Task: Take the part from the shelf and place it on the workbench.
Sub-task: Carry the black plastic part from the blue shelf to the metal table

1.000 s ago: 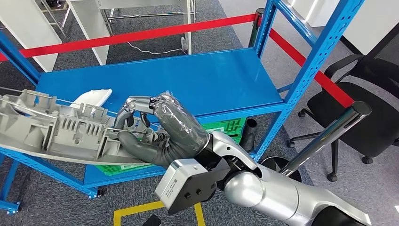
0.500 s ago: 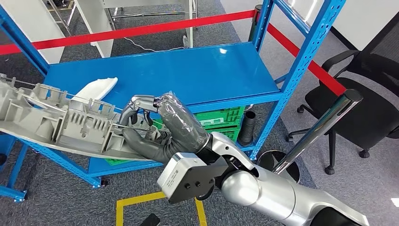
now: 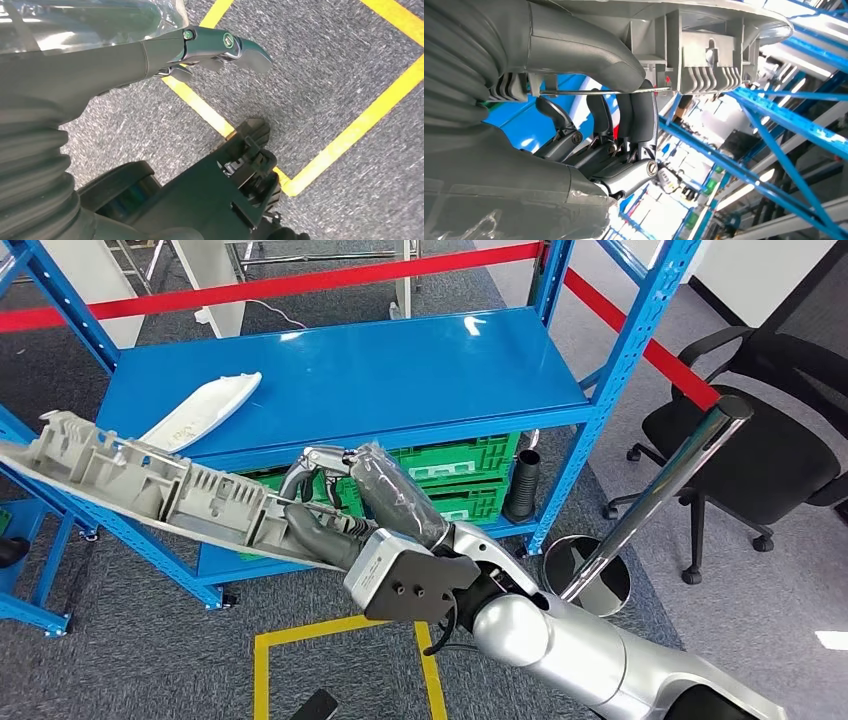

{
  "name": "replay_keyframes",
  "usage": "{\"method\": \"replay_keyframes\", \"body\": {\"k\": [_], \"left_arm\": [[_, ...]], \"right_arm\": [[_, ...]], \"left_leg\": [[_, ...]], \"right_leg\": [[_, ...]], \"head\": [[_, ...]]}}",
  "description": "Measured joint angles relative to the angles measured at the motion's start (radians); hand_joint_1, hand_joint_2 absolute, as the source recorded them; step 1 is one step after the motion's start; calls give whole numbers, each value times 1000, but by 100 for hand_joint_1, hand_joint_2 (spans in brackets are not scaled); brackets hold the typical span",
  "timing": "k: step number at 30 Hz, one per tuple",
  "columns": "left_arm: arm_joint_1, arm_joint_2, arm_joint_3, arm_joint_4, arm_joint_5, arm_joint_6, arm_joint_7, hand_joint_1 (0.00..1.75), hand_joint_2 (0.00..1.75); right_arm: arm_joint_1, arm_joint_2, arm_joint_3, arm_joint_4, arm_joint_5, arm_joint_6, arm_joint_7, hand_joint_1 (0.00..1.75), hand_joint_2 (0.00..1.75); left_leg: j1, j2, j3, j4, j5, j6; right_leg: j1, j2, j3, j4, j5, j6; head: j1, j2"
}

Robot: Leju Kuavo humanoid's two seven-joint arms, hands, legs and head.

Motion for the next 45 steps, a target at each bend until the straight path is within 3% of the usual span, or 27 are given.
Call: {"method": "replay_keyframes", "body": {"k": [2,4,6,7,9,11,13,15,17,18,21,22,23,24,26,28,29,31,33,34,36,37,38,40,42,43,45], "left_arm": [[1,1,0,0,3,1,0,0,175],[1,2,0,0,6,3,0,0,175],[0,3,1,0,9,5,0,0,175],[-1,4,1,0,10,6,1,0,175],[-1,5,1,0,12,6,2,0,175],[-2,5,1,0,13,7,2,0,175],[-4,6,2,0,14,10,2,0,175],[-4,7,2,0,15,11,2,0,175],[-1,8,2,0,16,12,2,0,175],[0,8,2,0,16,12,2,0,175],[1,8,2,0,18,12,2,0,175],[2,8,2,0,19,12,2,0,175],[2,8,2,0,20,12,2,0,175],[2,8,2,0,20,12,2,0,175],[2,8,2,0,20,12,1,0,175],[3,7,2,-1,20,12,0,0,175],[3,6,2,-1,19,13,-1,0,175],[5,5,2,-1,19,13,-1,0,175],[9,4,2,-1,19,13,-1,0,175],[11,4,2,-1,19,13,-1,0,175],[13,4,2,-1,20,14,-2,0,175],[13,4,2,-1,20,14,-2,0,175],[13,4,2,-1,20,14,-2,0,175],[13,5,2,-1,20,15,-3,0,175],[10,5,2,-1,20,15,-3,0,175],[9,5,2,-1,20,15,-3,0,175],[6,5,2,-2,21,15,-3,0,175]], "right_arm": [[1,0,-4,16,-15,-8,10,175,175],[3,0,-9,36,-30,-16,15,175,175],[4,-1,-14,57,-43,-22,14,175,175],[6,-1,-16,68,-49,-24,14,175,175],[10,-1,-20,90,-58,-28,12,175,175],[15,-1,-24,109,-64,-31,10,175,175],[19,-2,-30,123,-66,-33,8,175,175],[21,-2,-34,134,-68,-34,5,175,175],[24,-3,-37,145,-73,-34,3,175,175],[26,-4,-38,152,-76,-34,1,175,175],[35,-6,-42,167,-82,-30,-2,175,175],[38,-6,-42,172,-83,-29,-2,175,175],[42,-7,-42,177,-83,-27,-2,175,175],[45,-8,-42,181,-83,-26,-2,175,175],[49,-9,-42,189,-85,-24,-2,175,175],[49,-8,-43,193,-87,-22,-2,175,175],[49,-8,-44,195,-88,-21,-2,175,175],[51,-9,-45,200,-89,-21,-3,175,175],[53,-9,-45,205,-89,-20,-3,175,175],[53,-10,-45,208,-89,-19,-3,175,175],[55,-10,-45,212,-89,-16,-3,175,175],[56,-10,-44,215,-89,-14,-3,175,175],[58,-10,-44,217,-89,-11,-3,175,175],[64,-10,-44,221,-90,-7,-2,175,175],[67,-10,-44,223,-91,-4,-1,175,175],[68,-10,-45,223,-92,-3,-1,175,175],[69,-10,-45,223,-96,-1,-1,175,175]], "left_leg": [[6,-2,-7,4,-9,-12],[9,-4,-24,65,-86,-22],[11,-3,-47,188,-178,-31],[12,-3,-51,243,-195,-34],[12,-3,-24,274,-163,-38],[13,-4,63,180,-122,-38],[11,-6,157,43,-141,-30],[5,-8,187,-18,-163,-14],[5,-5,177,-21,-149,3],[6,-3,168,-22,-139,12],[4,1,130,-22,-106,26],[2,1,115,-20,-96,27],[0,1,99,-17,-85,28],[-2,1,83,-14,-76,28],[-5,1,53,-4,-60,25],[-7,0,31,5,-45,18],[-5,0,23,7,-37,12],[1,1,13,4,-19,-1],[5,-1,4,15,-42,-13],[6,-1,-6,45,-79,-18],[9,-1,-32,159,-175,-27],[10,-1,-43,222,-205,-31],[11,-1,-44,266,-212,-34],[13,-1,-3,260,-170,-38],[14,-2,93,140,-138,-39],[13,-4,139,72,-145,-33],[8,-6,182,-3,-165,-18]], "right_leg": [[0,-2,-12,-7,23,-13],[-4,-6,-31,-12,47,-25],[-4,-8,-59,-8,68,-29],[-4,-8,-76,-5,79,-29],[-6,-9,-111,5,98,-25],[-8,-9,-145,19,114,-18],[-7,-9,-169,32,129,-8],[-7,-9,-178,35,145,3],[-10,-8,-186,39,144,14],[-11,-6,-193,58,118,19],[-15,-5,-233,219,-20,29],[-15,-5,-241,276,-43,30],[-15,-5,-239,310,-43,29],[-15,-5,-222,313,-23,27],[-13,-4,-143,222,26,17],[-8,-3,-50,83,24,5],[-4,-2,-25,37,14,1],[2,0,-18,3,15,-5],[0,-2,-30,-4,38,-16],[-3,-4,-38,-7,49,-22],[-4,-7,-62,-3,67,-28],[-4,-8,-77,2,76,-29],[-4,-8,-92,7,85,-28],[-6,-9,-127,18,102,-24],[-7,-7,-158,33,117,-15],[-7,-7,-170,39,124,-10],[-7,-7,-181,42,141,2]], "head": [[1,0],[-4,0],[-9,0],[-9,0],[-10,0],[-10,0],[-10,0],[-9,0],[-9,0],[-8,0],[-1,0],[-1,0],[0,0],[0,0],[1,0],[0,0],[0,0],[1,0],[0,0],[-2,0],[-8,0],[-9,0],[-9,0],[-9,0],[-10,0],[-10,0],[-9,0]]}}
